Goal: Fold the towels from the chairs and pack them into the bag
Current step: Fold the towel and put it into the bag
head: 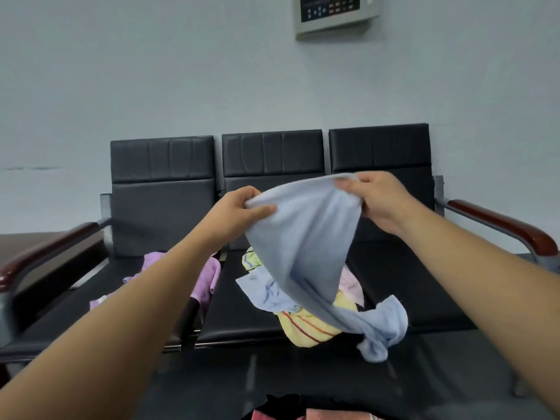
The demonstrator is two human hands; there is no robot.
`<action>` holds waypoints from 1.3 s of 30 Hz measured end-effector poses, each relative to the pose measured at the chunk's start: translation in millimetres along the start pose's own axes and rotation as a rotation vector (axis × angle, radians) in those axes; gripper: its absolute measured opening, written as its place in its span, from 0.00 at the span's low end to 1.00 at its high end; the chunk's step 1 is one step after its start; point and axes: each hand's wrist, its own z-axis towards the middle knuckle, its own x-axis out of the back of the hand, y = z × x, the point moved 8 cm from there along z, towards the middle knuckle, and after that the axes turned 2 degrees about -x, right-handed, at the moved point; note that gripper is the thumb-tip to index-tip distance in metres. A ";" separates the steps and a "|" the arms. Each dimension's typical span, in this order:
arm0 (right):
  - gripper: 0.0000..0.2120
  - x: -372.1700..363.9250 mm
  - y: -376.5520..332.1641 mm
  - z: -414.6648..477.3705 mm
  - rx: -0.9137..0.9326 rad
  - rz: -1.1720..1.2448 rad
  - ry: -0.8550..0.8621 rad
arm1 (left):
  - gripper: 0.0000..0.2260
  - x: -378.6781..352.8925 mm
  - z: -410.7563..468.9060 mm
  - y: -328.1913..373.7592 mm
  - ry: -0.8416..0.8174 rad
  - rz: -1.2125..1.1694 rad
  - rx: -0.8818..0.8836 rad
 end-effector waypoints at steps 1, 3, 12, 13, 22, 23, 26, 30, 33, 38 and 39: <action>0.13 2.0 -11.0 -3.5 0.006 0.075 -0.002 | 0.13 5.8 -1.6 7.8 -0.014 0.033 -0.017; 0.10 6.7 -25.2 -9.0 -0.007 0.180 -0.005 | 0.14 19.7 -2.6 17.1 -0.024 0.063 -0.026; 0.13 30.1 -11.7 -27.6 -0.119 -0.105 0.097 | 0.10 47.2 -13.6 6.0 -0.088 0.661 0.070; 0.13 31.8 -11.8 -27.3 -0.116 -0.070 0.118 | 0.09 47.1 -15.3 4.7 -0.089 0.718 0.061; 0.15 40.2 -17.5 -27.7 -0.018 -0.095 0.289 | 0.05 50.6 -25.1 2.4 0.081 0.200 0.206; 0.13 38.6 -21.2 -29.6 0.013 -0.175 0.296 | 0.07 46.6 -27.2 7.6 0.088 -0.059 0.202; 0.07 28.6 -28.2 -30.6 0.067 -0.275 0.282 | 0.10 25.2 -24.4 38.1 -0.056 -0.469 0.117; 0.08 4.5 -37.2 -30.4 0.103 -0.245 0.213 | 0.14 5.8 -19.3 59.2 -0.210 -0.486 0.081; 0.09 -15.7 -42.8 -32.8 0.118 -0.197 0.130 | 0.12 -6.8 -21.4 63.5 -0.280 -0.290 0.024; 0.07 -60.1 -40.5 -44.6 0.073 -0.173 -0.171 | 0.09 -14.5 -21.2 68.5 -0.194 -0.034 -0.010; 0.12 -67.6 -39.8 -47.9 0.086 -0.225 -0.228 | 0.10 -15.2 -21.5 68.9 -0.189 0.007 -0.008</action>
